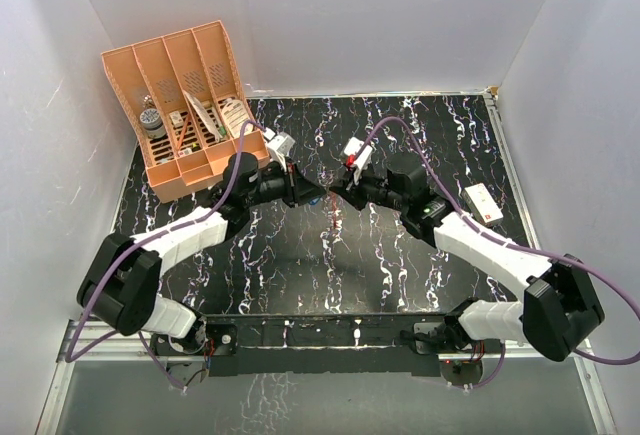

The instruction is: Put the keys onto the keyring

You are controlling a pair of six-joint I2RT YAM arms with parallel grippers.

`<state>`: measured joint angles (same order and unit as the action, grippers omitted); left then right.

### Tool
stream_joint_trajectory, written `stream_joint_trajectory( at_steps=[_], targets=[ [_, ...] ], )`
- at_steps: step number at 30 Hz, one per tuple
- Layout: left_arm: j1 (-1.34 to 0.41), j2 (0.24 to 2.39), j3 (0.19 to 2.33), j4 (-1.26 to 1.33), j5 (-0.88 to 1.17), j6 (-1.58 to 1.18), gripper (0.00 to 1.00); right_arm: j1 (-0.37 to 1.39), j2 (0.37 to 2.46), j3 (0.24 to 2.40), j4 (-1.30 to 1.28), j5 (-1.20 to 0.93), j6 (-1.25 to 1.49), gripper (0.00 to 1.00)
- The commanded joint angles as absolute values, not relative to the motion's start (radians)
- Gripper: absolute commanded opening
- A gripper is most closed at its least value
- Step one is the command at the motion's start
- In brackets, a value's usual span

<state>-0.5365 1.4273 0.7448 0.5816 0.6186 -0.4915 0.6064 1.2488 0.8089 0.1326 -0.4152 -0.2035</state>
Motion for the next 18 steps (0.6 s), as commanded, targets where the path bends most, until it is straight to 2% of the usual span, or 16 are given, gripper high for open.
stream_joint_trajectory(
  at_steps=[1,18],
  targets=[
    [-0.534,1.335,0.748,0.604,0.572,-0.504,0.00,0.612,1.194,0.813,0.213,-0.365,-0.199,0.00],
    [-0.520,1.308,0.709,0.615,0.553,-0.515,0.00,0.612,1.135,0.793,0.235,-0.319,-0.178,0.00]
  ],
)
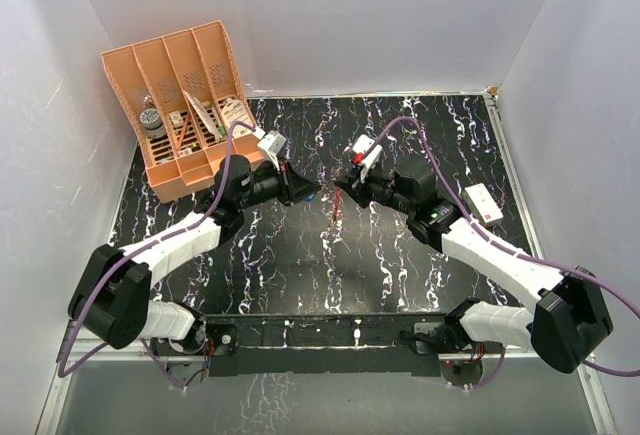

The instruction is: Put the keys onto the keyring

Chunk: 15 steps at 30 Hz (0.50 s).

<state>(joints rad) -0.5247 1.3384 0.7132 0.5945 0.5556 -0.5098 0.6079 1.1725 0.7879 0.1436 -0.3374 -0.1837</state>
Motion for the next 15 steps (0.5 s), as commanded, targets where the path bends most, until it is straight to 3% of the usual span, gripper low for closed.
stream_joint_trajectory(
  at_steps=[1,15],
  targets=[
    [-0.519,1.308,0.709,0.616,0.554,-0.515,0.00,0.612,1.133,0.793,0.235,-0.319,-0.178,0.00],
    [-0.520,1.310,0.713,0.618,0.567,-0.502,0.00,0.612,1.140,0.808,0.237,-0.327,-0.179,0.00]
  ],
)
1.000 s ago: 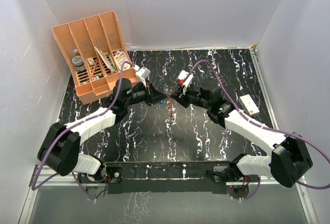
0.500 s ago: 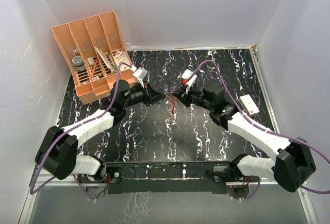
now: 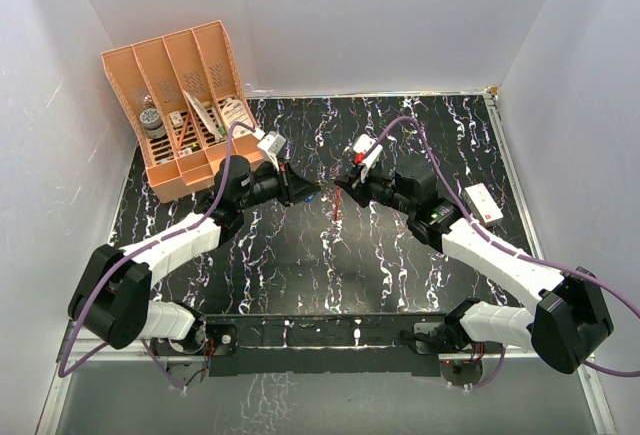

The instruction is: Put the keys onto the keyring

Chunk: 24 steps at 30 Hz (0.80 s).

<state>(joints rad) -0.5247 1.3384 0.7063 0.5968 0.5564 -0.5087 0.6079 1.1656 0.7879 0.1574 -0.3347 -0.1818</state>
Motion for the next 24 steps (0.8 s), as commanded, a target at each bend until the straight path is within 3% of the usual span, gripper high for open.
stream_joint_trajectory(
  at_steps=[1,24],
  targets=[
    [-0.519,1.310,0.712,0.620,0.570,-0.502,0.00,0.612,1.140,0.810,0.237,-0.328,-0.179,0.00],
    [-0.519,1.341,0.723,0.652,0.610,-0.488,0.00,0.612,1.177,0.825,0.261,-0.380,-0.167,0.00]
  ],
)
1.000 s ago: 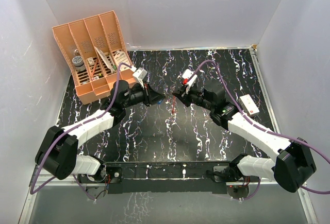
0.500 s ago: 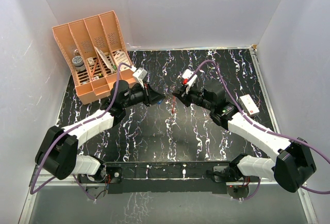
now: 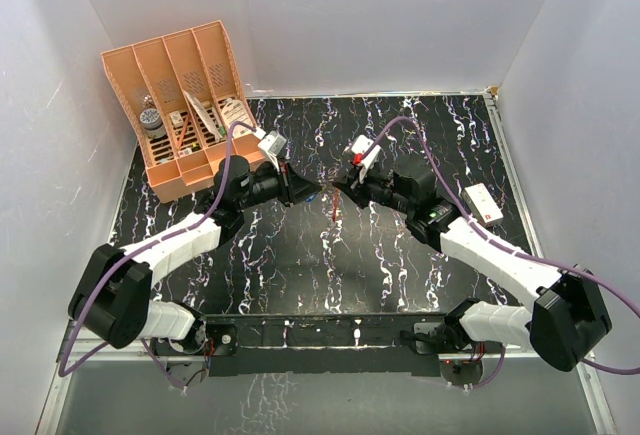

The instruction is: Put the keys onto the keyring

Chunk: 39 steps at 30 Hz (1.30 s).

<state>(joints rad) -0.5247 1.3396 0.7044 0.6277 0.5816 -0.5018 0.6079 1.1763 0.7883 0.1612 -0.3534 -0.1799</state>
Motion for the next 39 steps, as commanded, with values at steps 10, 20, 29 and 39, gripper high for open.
stream_joint_trajectory(
  at_steps=[10,20,29,39],
  targets=[
    [-0.520,1.390,0.745,0.658,0.639,-0.488,0.00,0.612,1.214,0.849,0.266,-0.423,-0.160,0.00],
    [-0.521,1.412,0.760,0.657,0.649,-0.485,0.00,0.612,1.232,0.857,0.282,-0.453,-0.150,0.00],
    [-0.521,1.416,0.762,0.663,0.647,-0.488,0.00,0.612,1.245,0.861,0.303,-0.491,-0.115,0.00],
    [-0.523,1.407,0.752,0.674,0.644,-0.498,0.00,0.611,1.252,0.858,0.342,-0.514,-0.073,0.00]
  ],
)
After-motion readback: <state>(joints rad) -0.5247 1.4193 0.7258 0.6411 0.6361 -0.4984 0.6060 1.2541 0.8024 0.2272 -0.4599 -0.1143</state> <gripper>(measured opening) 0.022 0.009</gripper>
